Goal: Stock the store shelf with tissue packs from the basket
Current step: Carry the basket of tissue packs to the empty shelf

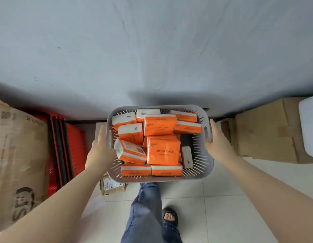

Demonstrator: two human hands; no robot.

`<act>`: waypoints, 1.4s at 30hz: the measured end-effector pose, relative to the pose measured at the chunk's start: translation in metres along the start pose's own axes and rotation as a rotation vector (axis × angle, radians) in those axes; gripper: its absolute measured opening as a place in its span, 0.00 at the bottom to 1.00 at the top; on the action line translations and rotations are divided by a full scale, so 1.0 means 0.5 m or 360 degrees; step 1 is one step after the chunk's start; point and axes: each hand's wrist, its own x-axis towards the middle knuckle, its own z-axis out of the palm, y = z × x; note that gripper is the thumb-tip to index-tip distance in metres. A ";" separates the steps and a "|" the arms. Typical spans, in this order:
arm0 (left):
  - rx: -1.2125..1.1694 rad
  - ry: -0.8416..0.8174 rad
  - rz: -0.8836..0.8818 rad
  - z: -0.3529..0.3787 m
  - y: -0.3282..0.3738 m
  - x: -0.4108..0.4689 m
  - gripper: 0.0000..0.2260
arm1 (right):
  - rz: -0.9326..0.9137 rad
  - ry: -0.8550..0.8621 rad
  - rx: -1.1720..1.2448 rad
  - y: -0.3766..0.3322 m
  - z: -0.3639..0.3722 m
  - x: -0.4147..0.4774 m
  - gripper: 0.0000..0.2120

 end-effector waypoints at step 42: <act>0.0405 -0.0428 0.1010 0.075 0.373 -0.154 0.26 | 0.0719 0.0768 0.0770 0.233 -0.116 -0.482 0.33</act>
